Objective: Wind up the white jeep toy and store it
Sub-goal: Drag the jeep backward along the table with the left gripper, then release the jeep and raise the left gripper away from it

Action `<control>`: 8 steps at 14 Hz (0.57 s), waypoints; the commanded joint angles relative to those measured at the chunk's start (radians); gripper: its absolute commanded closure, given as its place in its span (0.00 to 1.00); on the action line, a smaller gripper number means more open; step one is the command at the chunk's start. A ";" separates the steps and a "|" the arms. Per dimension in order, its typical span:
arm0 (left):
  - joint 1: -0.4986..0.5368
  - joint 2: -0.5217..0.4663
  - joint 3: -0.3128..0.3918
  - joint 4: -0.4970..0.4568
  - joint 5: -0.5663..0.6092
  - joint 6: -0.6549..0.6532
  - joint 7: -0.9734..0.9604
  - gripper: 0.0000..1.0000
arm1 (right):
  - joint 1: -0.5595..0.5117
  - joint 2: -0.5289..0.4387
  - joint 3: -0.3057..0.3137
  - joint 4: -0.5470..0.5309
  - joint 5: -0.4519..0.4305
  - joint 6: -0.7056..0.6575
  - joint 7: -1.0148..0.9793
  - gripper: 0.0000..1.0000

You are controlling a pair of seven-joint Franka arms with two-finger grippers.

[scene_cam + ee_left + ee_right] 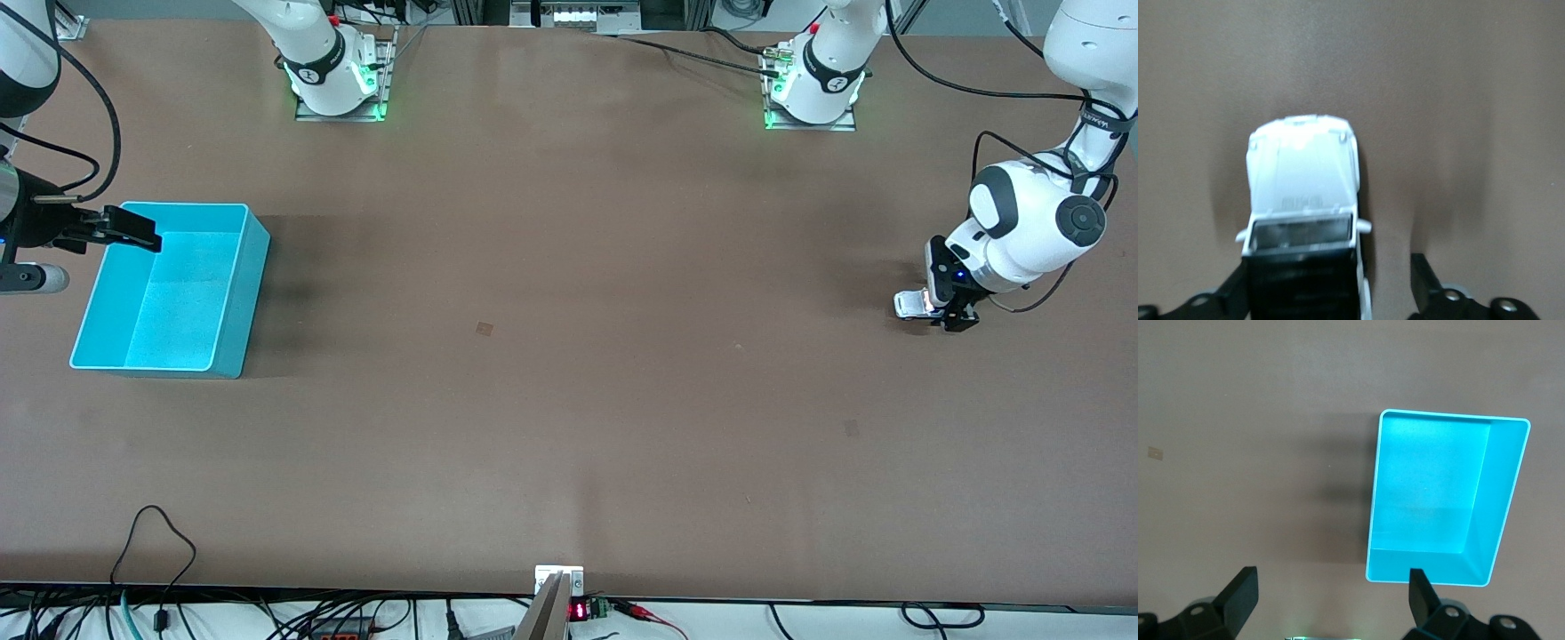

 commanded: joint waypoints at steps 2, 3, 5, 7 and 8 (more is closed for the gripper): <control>-0.018 -0.075 -0.011 0.014 0.019 -0.073 0.018 0.00 | 0.001 -0.022 0.002 -0.018 -0.002 -0.005 -0.007 0.00; -0.018 -0.095 -0.017 0.014 0.019 -0.097 0.018 0.00 | 0.002 -0.022 0.002 -0.018 -0.002 -0.005 -0.007 0.00; -0.022 -0.126 -0.020 0.017 0.018 -0.137 0.018 0.00 | 0.001 -0.022 0.002 -0.018 -0.002 -0.005 -0.009 0.00; -0.025 -0.145 -0.040 0.020 0.018 -0.159 0.018 0.00 | 0.001 -0.022 0.002 -0.018 -0.002 -0.005 -0.007 0.00; -0.031 -0.152 -0.048 0.020 0.018 -0.160 0.018 0.00 | 0.001 -0.022 0.002 -0.018 -0.002 -0.005 -0.007 0.00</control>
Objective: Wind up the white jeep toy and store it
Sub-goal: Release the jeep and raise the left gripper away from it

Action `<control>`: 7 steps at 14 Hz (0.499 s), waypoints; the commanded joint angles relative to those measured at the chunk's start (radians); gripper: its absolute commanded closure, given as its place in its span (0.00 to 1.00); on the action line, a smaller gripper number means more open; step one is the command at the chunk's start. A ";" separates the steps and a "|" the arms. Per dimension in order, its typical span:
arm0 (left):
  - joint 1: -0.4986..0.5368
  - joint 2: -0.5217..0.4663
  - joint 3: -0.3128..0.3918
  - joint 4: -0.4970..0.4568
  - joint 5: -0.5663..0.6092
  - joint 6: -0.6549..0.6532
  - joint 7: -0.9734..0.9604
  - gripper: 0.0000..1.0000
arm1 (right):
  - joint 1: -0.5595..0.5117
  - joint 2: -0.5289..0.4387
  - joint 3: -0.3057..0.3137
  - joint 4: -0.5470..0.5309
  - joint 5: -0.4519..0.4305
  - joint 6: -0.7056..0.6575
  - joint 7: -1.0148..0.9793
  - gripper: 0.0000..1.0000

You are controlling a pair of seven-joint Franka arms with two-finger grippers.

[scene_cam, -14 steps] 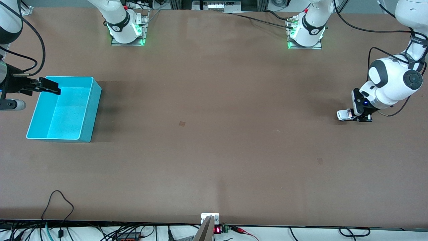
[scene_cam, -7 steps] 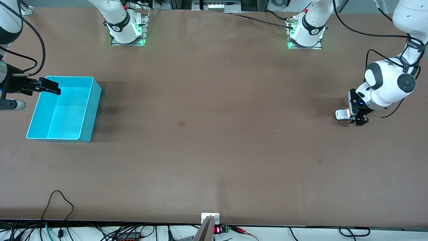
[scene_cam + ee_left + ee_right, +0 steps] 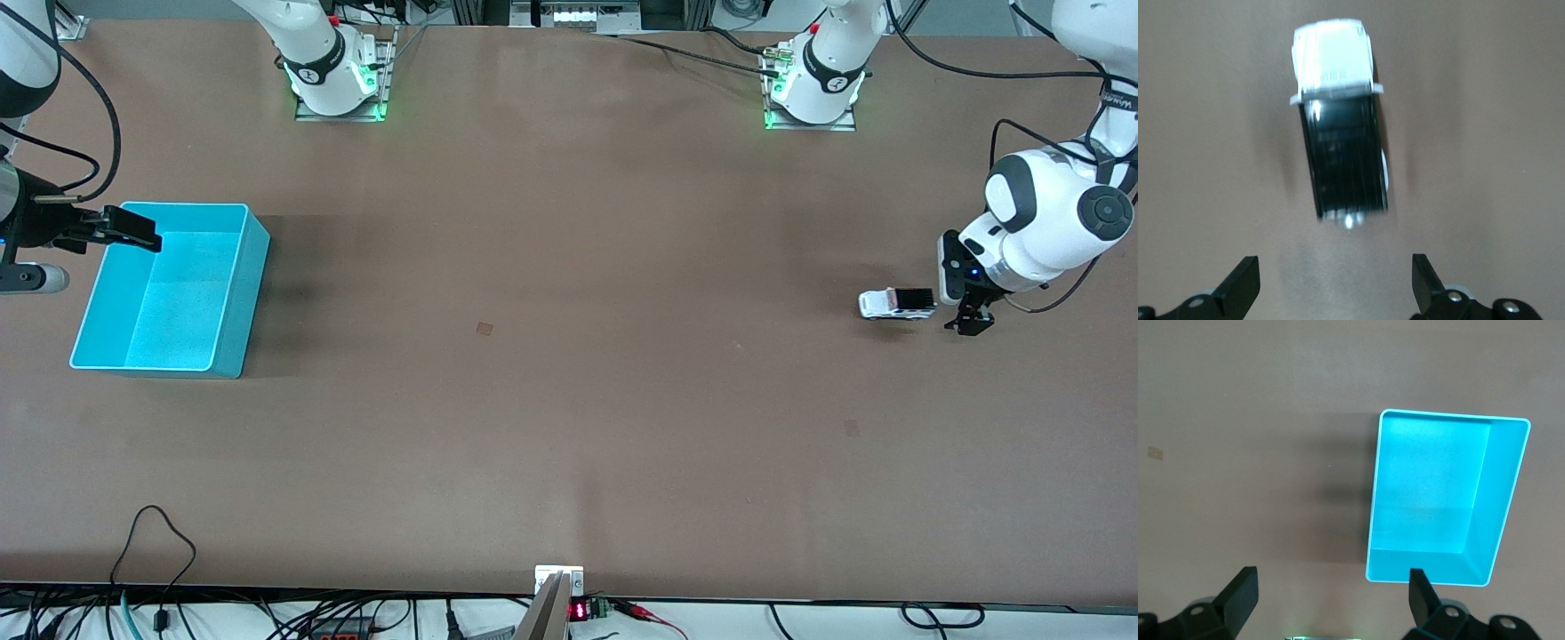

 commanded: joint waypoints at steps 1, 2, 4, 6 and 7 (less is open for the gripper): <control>-0.021 -0.043 -0.030 -0.003 0.016 -0.029 0.009 0.00 | 0.001 -0.022 0.002 -0.018 -0.002 -0.005 -0.009 0.00; -0.036 -0.052 -0.037 -0.001 0.016 -0.032 0.006 0.00 | 0.001 -0.022 0.002 -0.018 -0.002 -0.005 -0.007 0.00; -0.092 -0.072 -0.038 0.005 0.016 -0.032 -0.004 0.00 | 0.001 -0.022 0.004 -0.018 -0.002 -0.005 -0.007 0.00; -0.139 -0.078 -0.038 0.023 0.013 -0.044 -0.020 0.00 | 0.001 -0.022 0.002 -0.018 -0.002 -0.005 -0.007 0.00; -0.168 -0.078 -0.037 0.037 -0.014 -0.082 -0.046 0.00 | 0.001 -0.022 0.002 -0.018 -0.002 -0.006 -0.007 0.00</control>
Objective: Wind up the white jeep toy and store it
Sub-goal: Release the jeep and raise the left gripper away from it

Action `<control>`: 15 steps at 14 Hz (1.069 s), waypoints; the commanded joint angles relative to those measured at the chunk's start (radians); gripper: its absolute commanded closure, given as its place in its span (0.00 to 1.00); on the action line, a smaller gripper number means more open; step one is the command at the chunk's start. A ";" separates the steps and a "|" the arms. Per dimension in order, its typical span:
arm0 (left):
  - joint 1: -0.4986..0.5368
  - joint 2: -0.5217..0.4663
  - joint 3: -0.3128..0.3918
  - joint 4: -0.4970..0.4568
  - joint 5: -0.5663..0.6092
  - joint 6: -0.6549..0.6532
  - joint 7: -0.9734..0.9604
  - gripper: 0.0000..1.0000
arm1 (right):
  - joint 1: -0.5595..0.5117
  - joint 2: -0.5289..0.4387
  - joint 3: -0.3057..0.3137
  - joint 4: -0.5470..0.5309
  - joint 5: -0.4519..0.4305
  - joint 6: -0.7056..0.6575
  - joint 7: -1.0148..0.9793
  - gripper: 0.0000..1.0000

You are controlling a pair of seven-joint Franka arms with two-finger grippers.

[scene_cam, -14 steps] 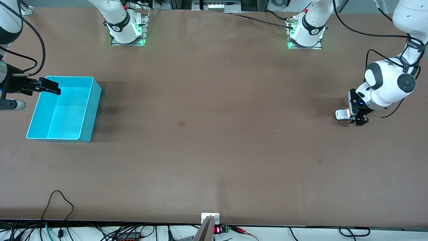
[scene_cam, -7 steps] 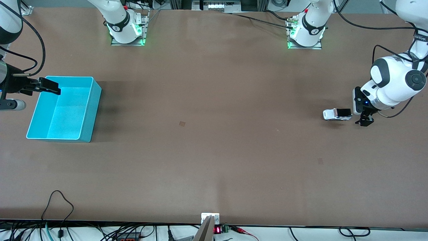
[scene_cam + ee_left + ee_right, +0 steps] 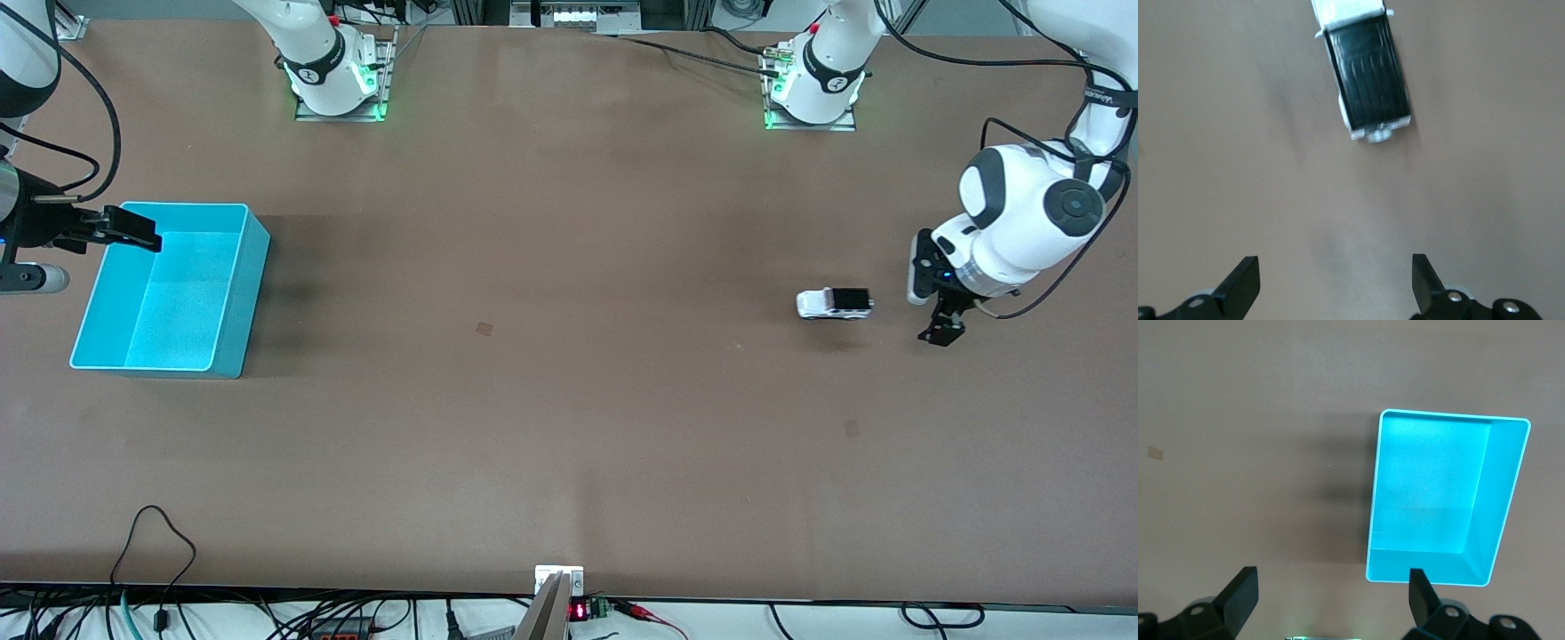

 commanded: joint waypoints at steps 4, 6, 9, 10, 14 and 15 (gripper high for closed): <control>-0.124 -0.021 0.006 0.074 -0.050 -0.152 -0.138 0.00 | 0.001 -0.020 0.002 -0.018 -0.002 -0.005 -0.007 0.00; -0.155 -0.021 0.006 0.092 -0.057 -0.192 -0.250 0.00 | -0.002 -0.020 0.002 -0.018 -0.002 -0.005 -0.007 0.00; -0.204 -0.016 0.006 0.143 -0.058 -0.268 -0.435 0.00 | -0.004 -0.020 0.002 -0.018 -0.002 -0.005 -0.010 0.00; -0.216 -0.010 0.006 0.172 -0.058 -0.306 -0.506 0.00 | -0.005 -0.020 0.002 -0.018 -0.002 -0.005 -0.010 0.00; -0.243 0.015 0.006 0.294 -0.058 -0.458 -0.822 0.00 | -0.007 -0.019 0.002 -0.018 -0.002 -0.005 -0.012 0.00; -0.243 0.018 0.006 0.325 -0.058 -0.497 -0.912 0.00 | -0.007 -0.019 0.002 -0.018 -0.002 -0.005 -0.012 0.00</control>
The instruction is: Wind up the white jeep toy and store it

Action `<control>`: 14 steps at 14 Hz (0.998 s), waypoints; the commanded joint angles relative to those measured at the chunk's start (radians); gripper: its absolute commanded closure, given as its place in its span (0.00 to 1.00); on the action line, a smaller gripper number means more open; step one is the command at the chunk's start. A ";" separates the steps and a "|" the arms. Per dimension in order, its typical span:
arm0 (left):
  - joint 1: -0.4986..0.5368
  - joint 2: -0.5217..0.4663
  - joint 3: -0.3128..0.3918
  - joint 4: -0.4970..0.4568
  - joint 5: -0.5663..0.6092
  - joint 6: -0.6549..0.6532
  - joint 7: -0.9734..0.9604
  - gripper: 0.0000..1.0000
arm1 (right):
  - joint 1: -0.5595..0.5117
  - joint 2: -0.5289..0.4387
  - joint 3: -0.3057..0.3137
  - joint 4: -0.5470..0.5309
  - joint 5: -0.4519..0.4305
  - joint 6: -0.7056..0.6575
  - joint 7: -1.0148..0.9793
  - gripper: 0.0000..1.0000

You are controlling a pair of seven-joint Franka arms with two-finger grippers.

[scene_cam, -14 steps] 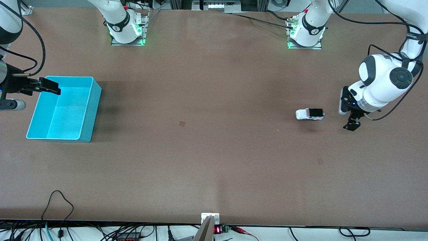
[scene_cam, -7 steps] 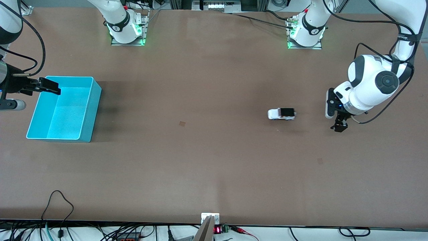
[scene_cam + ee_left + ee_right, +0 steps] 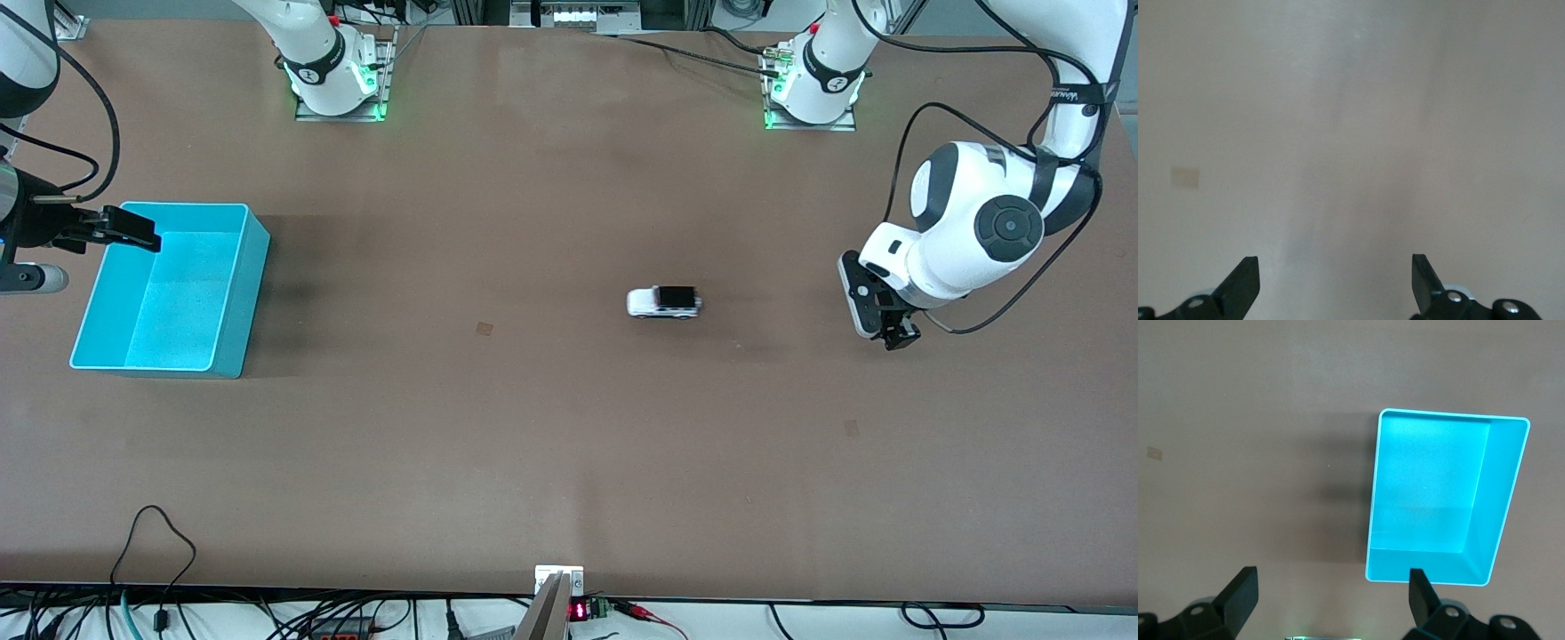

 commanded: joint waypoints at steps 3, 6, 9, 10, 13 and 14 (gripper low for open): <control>-0.013 0.028 0.009 0.154 -0.009 -0.184 -0.396 0.00 | -0.007 -0.019 0.003 -0.017 -0.002 -0.005 -0.012 0.00; -0.013 0.028 0.022 0.189 -0.009 -0.194 -0.551 0.00 | -0.007 -0.019 0.003 -0.017 -0.002 -0.005 -0.012 0.00; -0.018 0.019 0.029 0.242 -0.001 -0.226 -0.784 0.00 | -0.007 -0.017 0.003 -0.017 -0.002 -0.005 -0.012 0.00; -0.019 0.010 0.041 0.243 -0.006 -0.227 -0.829 0.00 | -0.007 -0.019 0.003 -0.017 -0.002 -0.005 -0.012 0.00; -0.087 0.000 0.162 0.312 -0.041 -0.229 -0.961 0.00 | -0.011 -0.017 0.002 -0.017 -0.002 -0.005 -0.012 0.00; -0.101 0.002 0.189 0.335 -0.105 -0.229 -0.985 0.00 | -0.011 -0.017 0.002 -0.017 -0.002 -0.005 -0.012 0.00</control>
